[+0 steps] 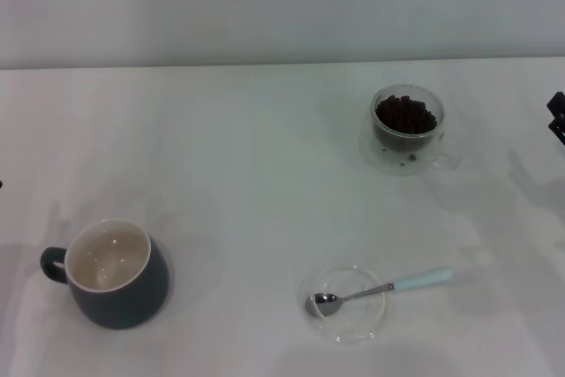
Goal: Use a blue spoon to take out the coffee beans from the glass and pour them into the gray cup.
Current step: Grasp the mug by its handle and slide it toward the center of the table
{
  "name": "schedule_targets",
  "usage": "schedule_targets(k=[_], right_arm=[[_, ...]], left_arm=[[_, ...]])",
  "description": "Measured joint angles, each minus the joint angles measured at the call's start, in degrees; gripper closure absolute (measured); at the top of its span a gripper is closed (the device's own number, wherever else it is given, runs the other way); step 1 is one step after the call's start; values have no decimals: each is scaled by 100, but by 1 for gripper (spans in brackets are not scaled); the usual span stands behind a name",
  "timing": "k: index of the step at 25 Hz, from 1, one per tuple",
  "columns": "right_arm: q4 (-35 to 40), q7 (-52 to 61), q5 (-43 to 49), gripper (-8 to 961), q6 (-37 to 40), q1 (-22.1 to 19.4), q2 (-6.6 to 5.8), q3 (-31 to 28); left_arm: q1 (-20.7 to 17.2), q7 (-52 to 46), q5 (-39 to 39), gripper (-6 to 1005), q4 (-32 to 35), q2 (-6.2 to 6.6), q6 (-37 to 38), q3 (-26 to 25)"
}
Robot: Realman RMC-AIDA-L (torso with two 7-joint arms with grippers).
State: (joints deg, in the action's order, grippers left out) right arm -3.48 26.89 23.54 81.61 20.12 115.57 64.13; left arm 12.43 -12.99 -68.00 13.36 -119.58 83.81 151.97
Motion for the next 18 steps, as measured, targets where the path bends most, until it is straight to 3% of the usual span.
schedule_targets(k=[11, 18], right_arm=[[35, 0, 5, 82, -208, 16, 0, -14], [109, 0, -29, 82, -364, 46, 0, -15]], left_arm=[[-101, 8, 24, 125, -7, 9, 18, 25], [-784, -8, 83, 123, -45, 22, 403, 285]])
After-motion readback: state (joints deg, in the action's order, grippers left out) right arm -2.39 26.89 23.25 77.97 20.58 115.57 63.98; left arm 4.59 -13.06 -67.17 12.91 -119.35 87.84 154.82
